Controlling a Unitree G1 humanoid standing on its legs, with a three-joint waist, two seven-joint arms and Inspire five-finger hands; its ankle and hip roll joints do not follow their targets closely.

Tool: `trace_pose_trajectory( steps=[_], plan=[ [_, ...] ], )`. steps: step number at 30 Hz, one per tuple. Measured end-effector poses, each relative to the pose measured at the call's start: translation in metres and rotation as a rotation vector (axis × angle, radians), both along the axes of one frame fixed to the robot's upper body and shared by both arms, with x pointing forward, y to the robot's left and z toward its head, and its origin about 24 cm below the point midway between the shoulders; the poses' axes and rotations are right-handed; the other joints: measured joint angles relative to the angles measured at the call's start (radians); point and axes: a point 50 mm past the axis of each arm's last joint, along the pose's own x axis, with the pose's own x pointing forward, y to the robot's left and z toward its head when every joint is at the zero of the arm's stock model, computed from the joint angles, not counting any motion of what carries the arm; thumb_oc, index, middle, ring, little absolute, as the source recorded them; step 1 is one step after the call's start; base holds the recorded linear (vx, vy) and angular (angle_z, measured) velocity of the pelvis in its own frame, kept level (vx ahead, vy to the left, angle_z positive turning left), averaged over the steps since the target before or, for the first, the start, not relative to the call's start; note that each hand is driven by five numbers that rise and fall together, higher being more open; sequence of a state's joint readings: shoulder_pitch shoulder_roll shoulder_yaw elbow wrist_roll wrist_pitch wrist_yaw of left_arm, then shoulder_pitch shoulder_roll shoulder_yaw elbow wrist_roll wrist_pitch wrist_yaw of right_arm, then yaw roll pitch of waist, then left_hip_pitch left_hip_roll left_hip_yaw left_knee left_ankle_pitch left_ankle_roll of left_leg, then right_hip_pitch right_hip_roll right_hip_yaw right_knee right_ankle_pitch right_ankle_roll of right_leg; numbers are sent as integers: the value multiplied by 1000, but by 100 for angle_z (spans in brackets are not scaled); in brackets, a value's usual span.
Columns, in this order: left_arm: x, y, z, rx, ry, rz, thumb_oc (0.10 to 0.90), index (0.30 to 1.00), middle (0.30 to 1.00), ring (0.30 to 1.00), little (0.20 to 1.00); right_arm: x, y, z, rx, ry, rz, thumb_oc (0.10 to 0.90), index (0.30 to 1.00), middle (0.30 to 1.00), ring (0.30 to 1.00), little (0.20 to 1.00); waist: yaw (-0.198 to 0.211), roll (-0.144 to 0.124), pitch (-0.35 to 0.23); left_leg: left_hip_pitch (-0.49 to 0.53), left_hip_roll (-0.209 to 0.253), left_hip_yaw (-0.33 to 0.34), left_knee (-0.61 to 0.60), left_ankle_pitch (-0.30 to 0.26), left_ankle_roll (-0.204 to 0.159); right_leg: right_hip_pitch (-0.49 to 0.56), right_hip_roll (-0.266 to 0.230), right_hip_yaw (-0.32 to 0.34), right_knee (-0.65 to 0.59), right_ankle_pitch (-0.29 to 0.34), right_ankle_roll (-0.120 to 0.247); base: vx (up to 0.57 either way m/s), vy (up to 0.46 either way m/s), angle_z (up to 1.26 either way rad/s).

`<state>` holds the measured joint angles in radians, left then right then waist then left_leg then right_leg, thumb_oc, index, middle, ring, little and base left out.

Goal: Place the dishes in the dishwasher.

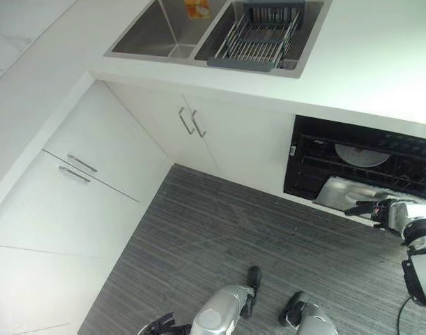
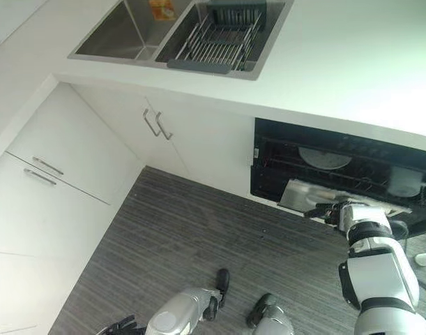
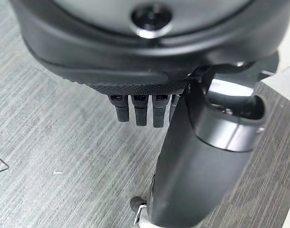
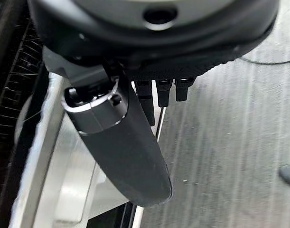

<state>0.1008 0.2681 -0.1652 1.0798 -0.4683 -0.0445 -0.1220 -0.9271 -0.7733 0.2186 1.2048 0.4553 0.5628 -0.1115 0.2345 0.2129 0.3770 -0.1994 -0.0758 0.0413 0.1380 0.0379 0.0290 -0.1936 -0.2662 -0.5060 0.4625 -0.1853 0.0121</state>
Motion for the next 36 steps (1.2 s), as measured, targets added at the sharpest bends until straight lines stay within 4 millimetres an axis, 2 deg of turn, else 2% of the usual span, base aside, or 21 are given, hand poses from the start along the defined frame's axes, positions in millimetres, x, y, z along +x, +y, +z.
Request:
trace_pose_trajectory(
  steps=[4, 6, 10, 16, 22, 23, 24, 25, 28, 29, 30, 32, 33, 36],
  plan=[
    [13, -5, 5, -29, -61, -28, 800, 900, 900, 900, 900, 0, -18, 30, -74, -71, -73, 800, 900, 900, 900, 900, 17, 25, 6, -15, -2, -1, -6, 10, -4, -12, -10, -22, 5, -2, 3, 37, 18, 19],
    [9, -7, 4, -35, -52, -42, 800, 900, 900, 900, 900, 4, -20, 45, -136, -127, -81, 800, 900, 900, 900, 900, 13, 33, 6, -14, -17, -11, -26, 14, -2, -26, -28, -21, 23, -26, 21, 95, -1, 13],
    [5, -9, 3, -60, -51, -47, 800, 900, 900, 900, 900, 3, -30, 65, -229, -192, -138, 800, 900, 900, 900, 900, 11, 52, 9, -11, -25, -10, -45, 36, 15, -35, -34, -20, 26, -26, 16, 21, 38, 3],
    [6, -13, 4, -94, -69, -34, 800, 900, 900, 900, 900, 5, -31, 71, -298, -238, -122, 800, 900, 900, 900, 900, -15, 81, 7, -4, -24, -7, -47, 39, 14, -36, -34, -10, 30, -28, 15, 24, 26, -6],
    [10, -15, 6, -116, -92, -52, 800, 900, 900, 900, 900, 8, -30, 68, -351, -266, -1, 800, 900, 900, 900, 900, -18, 78, 10, -9, -18, 12, -50, 46, 15, -67, -33, 15, 59, -29, 6, -69, -9, -9],
    [10, -15, 6, -115, -95, -53, 800, 900, 900, 900, 900, 8, -29, 67, -338, -278, 13, 800, 900, 900, 900, 900, -22, 63, 19, -14, -15, 17, -43, 51, 19, -73, -30, 21, 62, -26, 1, -30, -85, -9],
    [11, -13, 7, -111, -102, -45, 800, 900, 900, 900, 900, 8, -25, 61, -327, -308, 47, 800, 900, 900, 900, 900, -28, 59, 21, -15, -12, 21, -40, 50, 18, -75, -27, 24, 65, -27, 1, -27, -87, -7],
    [11, -11, 7, -108, -104, -31, 800, 900, 900, 900, 900, 9, -16, 50, -306, -342, 112, 800, 900, 900, 900, 900, -39, 33, 24, -21, -7, 21, -35, 47, 15, -80, -20, 28, 63, -28, 0, -29, -76, -15],
    [10, 1, 9, -83, -107, -11, 800, 900, 900, 900, 900, 10, 36, 9, -207, -416, 352, 800, 900, 900, 900, 900, -79, -45, 19, -38, 15, 36, -25, 44, 13, -98, 3, 39, 54, -25, -10, -55, -70, -21],
    [21, 3, 15, -74, -170, 1, 800, 900, 900, 900, 900, -6, 64, -26, -101, -480, 405, 800, 900, 900, 900, 900, -104, -96, 18, -40, 30, 44, -8, 37, 6, -97, 23, 50, 46, -21, -18, -84, -109, -29],
    [25, 6, 18, -75, -213, 33, 800, 900, 900, 900, 900, -14, 79, -41, -37, -522, 412, 800, 900, 900, 900, 900, -105, -120, 17, -41, 40, 57, 1, 31, 3, -98, 34, 63, 42, -18, -22, -73, -102, -41],
    [38, 7, 24, -59, -286, 34, 800, 900, 900, 900, 900, -34, 101, -78, 68, -497, 409, 800, 900, 900, 900, 900, -125, -143, 18, -43, 56, 70, 22, 16, -3, -95, 54, 81, 29, -13, -25, -58, -73, -36],
    [47, 6, 29, -56, -333, 25, 800, 900, 900, 900, 900, -58, 107, -104, 120, -463, 390, 800, 900, 900, 900, 900, -130, -151, 18, -41, 65, 83, 28, 5, -11, -95, 64, 92, 24, -9, -27, -62, -81, -26],
    [55, 10, 33, -11, -363, 63, 800, 900, 900, 900, 900, -98, 120, -149, 213, -339, 378, 800, 900, 900, 900, 900, -168, -167, 15, -32, 82, 101, 44, -7, -9, -81, 84, 109, 9, 4, -30, -44, -58, -28]
  ],
)
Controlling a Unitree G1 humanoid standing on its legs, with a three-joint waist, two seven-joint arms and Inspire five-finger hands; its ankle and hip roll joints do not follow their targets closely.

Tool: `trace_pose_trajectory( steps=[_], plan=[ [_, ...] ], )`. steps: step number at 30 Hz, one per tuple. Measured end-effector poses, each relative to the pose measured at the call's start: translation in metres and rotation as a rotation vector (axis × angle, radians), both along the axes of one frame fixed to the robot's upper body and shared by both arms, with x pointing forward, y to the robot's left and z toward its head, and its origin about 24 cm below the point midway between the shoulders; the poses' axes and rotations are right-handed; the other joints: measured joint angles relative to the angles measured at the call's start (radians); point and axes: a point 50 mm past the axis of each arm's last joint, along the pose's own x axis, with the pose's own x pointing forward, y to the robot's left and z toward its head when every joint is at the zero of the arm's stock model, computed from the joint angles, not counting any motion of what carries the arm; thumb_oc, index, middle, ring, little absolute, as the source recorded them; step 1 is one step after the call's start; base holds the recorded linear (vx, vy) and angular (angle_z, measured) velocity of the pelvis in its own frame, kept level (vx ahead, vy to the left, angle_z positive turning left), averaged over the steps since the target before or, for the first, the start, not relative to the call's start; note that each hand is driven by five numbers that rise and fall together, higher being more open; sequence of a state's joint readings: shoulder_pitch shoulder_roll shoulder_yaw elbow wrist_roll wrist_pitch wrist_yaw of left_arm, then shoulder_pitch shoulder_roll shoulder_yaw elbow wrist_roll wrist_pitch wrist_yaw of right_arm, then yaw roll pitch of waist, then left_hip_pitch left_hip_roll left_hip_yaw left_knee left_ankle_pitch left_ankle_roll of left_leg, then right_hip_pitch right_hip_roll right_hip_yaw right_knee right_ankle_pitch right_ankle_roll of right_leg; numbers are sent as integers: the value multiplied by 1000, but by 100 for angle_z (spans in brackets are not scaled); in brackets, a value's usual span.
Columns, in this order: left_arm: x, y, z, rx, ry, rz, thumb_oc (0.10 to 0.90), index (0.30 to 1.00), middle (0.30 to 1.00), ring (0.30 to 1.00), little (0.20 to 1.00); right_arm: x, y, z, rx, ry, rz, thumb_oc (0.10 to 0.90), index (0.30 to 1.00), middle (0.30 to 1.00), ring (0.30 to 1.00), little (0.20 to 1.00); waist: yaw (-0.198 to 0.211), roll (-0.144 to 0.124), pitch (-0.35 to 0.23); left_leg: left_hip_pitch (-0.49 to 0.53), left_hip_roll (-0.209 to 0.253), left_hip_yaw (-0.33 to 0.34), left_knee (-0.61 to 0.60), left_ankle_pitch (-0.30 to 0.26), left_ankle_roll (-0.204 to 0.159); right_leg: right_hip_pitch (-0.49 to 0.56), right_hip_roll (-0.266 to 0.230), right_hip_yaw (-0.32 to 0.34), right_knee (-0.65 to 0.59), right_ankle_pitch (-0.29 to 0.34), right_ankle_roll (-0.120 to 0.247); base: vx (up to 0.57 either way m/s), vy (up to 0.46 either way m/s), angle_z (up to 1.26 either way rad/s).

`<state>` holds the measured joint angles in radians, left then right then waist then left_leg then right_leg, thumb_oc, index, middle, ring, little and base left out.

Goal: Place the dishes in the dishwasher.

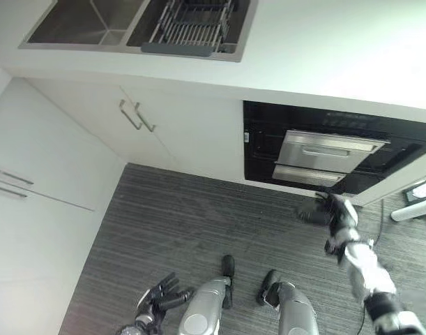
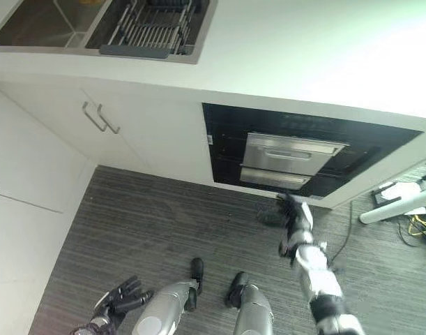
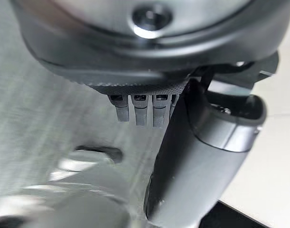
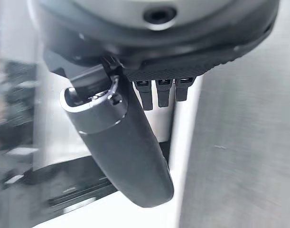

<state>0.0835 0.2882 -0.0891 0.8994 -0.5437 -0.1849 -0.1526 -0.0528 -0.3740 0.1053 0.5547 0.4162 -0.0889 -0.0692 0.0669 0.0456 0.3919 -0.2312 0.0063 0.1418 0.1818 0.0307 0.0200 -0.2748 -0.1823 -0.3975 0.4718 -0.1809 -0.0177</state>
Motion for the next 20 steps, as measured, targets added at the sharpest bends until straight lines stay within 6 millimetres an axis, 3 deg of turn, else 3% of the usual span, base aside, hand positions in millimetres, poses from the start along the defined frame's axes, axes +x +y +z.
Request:
trace_pose_trajectory(
  steps=[2, 4, 7, 9, 12, 14, 16, 20],
  plan=[
    [-2, 8, 1, 14, 1, 57, 800, 900, 900, 900, 900, -25, 0, -23, 24, 96, -8, 800, 900, 900, 900, 900, -21, -22, -15, 21, 15, 26, 5, -11, 0, 11, 20, 31, -12, 9, 6, -40, -41, -45],
    [-5, 14, -1, 24, 21, 82, 800, 900, 900, 900, 900, -39, -5, -31, 22, 131, -11, 800, 900, 900, 900, 900, -47, -38, -42, 31, 27, 42, 5, -14, -3, 23, 33, 44, -23, 12, 12, -39, -18, -38],
    [-7, 14, -4, 17, 61, 92, 800, 900, 900, 900, 900, -45, -7, -35, 11, 136, -3, 800, 900, 900, 900, 900, -64, -57, -116, 45, 39, 48, 8, -14, -5, 30, 48, 53, -39, 20, 17, -81, 0, -17],
    [-14, 10, -12, -61, 118, 133, 800, 900, 900, 900, 900, -50, -10, -52, 2, 204, -13, 800, 900, 900, 900, 900, -61, -59, -180, 67, 42, 59, 1, -19, -6, 51, 57, 71, -45, 21, 17, -62, -12, -13],
    [-24, 0, -22, -103, 184, 146, 800, 900, 900, 900, 900, -84, -13, -85, 59, 432, -96, 800, 900, 900, 900, 900, -57, -43, -234, 97, 42, 62, -10, -23, -10, 74, 68, 87, -62, 18, 13, -5, -4, -2],
    [-40, -3, -30, -116, 276, 152, 800, 900, 900, 900, 900, -132, -7, -107, 126, 606, -156, 800, 900, 900, 900, 900, -62, -32, -250, 111, 41, 69, -12, -23, -10, 79, 68, 91, -69, 18, 14, 33, -17, -9],
    [-56, -3, -36, -123, 362, 161, 800, 900, 900, 900, 900, -158, -5, -114, 178, 674, -238, 800, 900, 900, 900, 900, -69, -28, -265, 133, 43, 76, -19, -30, -10, 104, 69, 92, -73, 19, 14, 36, -20, -19],
    [-61, -5, -38, -150, 381, 113, 800, 900, 900, 900, 900, -169, -15, -114, 114, 754, -173, 800, 900, 900, 900, 900, -64, -37, -304, 143, 46, 71, 17, -59, -15, 117, 71, 94, -75, 17, 14, 7, -9, -3]
  ],
)
